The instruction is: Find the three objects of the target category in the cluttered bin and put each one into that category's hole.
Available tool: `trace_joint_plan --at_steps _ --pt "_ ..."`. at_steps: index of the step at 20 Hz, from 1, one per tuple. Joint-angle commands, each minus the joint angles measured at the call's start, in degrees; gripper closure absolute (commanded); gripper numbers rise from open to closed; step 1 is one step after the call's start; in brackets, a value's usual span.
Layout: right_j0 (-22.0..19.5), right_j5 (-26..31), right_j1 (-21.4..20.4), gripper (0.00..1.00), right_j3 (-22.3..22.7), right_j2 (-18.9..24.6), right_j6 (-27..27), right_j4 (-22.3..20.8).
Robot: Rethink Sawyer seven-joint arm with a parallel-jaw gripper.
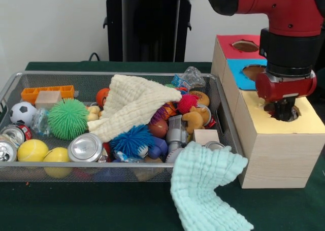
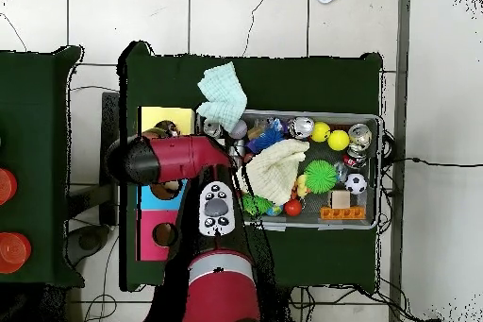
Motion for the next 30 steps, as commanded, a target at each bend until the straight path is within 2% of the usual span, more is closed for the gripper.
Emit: trace_joint_plan --at_steps 1,14,25,30 --pt "-1.19 8.62 -1.16 1.00 5.80 4.31 4.40 -0.10" --pt "-0.53 9.67 -1.05 1.00 4.87 4.13 5.68 0.62" --pt "-1.15 10.74 -3.01 1.00 7.64 6.71 6.01 2.61" --pt "-0.23 12.99 -5.26 1.00 7.81 5.88 6.64 3.50"
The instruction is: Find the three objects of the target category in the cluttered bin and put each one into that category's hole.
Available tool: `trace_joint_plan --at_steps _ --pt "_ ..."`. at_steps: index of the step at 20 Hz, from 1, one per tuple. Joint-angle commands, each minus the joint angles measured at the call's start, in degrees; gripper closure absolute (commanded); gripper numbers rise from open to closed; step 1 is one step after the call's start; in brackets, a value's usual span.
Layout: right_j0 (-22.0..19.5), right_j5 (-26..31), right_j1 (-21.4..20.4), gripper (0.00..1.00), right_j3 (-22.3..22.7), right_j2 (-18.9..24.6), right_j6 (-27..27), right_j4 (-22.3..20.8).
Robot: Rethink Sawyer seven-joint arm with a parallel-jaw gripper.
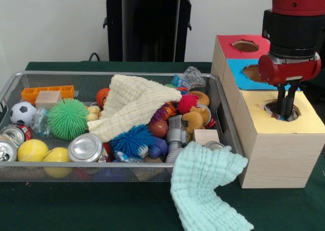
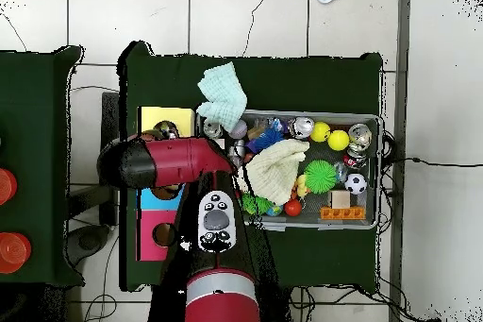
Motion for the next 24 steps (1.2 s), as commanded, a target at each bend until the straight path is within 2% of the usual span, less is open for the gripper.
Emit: trace_joint_plan --at_steps 1,5,7,14,21,24 --pt "0.07 10.83 -1.93 1.00 5.57 5.48 6.90 2.66" --pt "1.12 13.30 -3.29 1.00 3.96 3.70 7.21 2.33" --pt "0.49 13.50 -3.30 1.00 3.80 4.45 6.71 2.49" --pt "0.63 11.33 -2.81 1.00 3.58 3.11 7.03 1.22" --pt "0.25 8.95 -2.81 1.00 5.29 1.76 7.96 0.62" --pt "-0.12 7.65 -1.08 1.00 4.29 2.17 7.35 0.14"
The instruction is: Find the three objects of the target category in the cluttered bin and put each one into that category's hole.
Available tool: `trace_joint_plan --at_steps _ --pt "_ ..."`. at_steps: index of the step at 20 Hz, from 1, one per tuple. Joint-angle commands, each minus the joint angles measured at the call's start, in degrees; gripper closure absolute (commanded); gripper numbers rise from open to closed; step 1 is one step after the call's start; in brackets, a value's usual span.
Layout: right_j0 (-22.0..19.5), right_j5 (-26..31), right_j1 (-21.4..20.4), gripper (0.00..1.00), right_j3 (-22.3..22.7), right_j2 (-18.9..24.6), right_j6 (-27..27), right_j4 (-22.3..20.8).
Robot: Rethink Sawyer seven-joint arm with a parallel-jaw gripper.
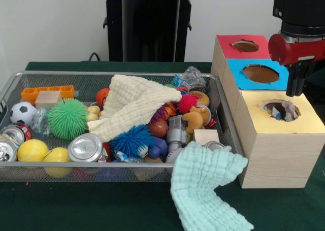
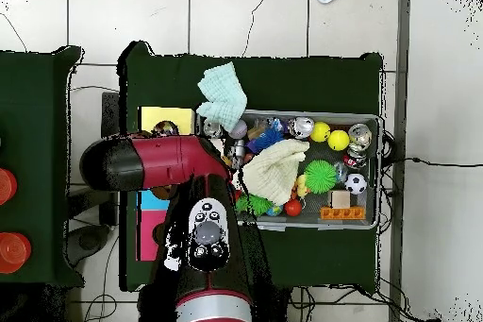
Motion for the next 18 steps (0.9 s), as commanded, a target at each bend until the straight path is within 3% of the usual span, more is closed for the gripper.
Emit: trace_joint_plan --at_steps 1,18 --pt "-0.99 1.53 3.50 1.00 3.78 1.94 7.56 -0.47" --pt "-0.98 -3.53 10.06 1.00 1.26 1.54 8.48 -1.45"
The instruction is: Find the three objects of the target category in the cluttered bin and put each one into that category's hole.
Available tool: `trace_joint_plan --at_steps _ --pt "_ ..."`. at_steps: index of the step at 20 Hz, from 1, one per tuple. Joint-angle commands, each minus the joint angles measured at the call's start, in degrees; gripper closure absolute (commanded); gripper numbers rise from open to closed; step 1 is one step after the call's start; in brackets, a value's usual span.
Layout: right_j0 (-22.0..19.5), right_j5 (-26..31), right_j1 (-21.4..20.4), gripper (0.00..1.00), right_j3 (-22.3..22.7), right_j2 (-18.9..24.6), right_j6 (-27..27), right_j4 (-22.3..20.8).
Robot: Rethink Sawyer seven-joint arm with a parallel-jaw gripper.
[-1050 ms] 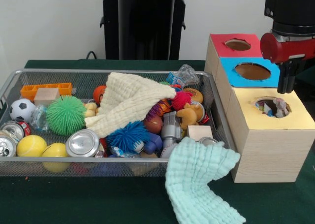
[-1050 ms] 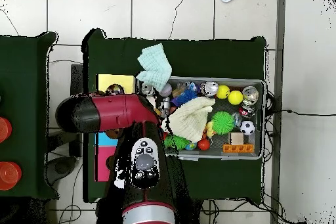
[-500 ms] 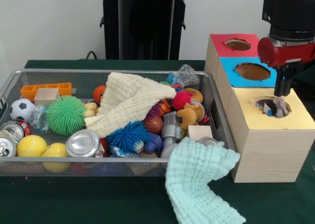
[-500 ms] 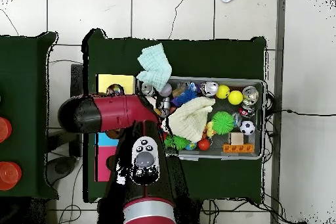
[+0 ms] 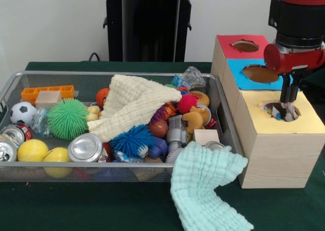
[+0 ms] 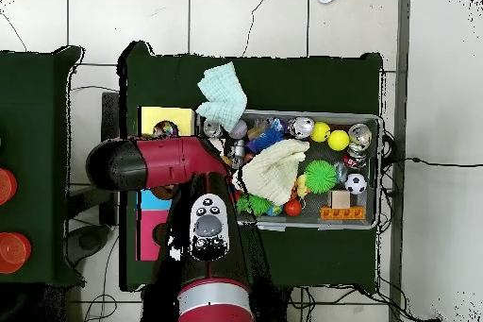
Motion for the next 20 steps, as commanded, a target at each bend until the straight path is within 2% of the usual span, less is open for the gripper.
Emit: trace_joint_plan --at_steps 1,8,16,20 --pt "-1.09 -3.32 8.10 1.00 1.36 1.85 8.25 -1.11" --pt "-1.06 -3.51 7.67 1.00 1.58 2.43 8.18 -0.88" --pt "-0.43 -7.45 7.24 1.00 1.69 0.97 8.47 -2.82" --pt "-0.33 -8.67 8.32 1.00 0.75 0.44 8.17 -3.57"
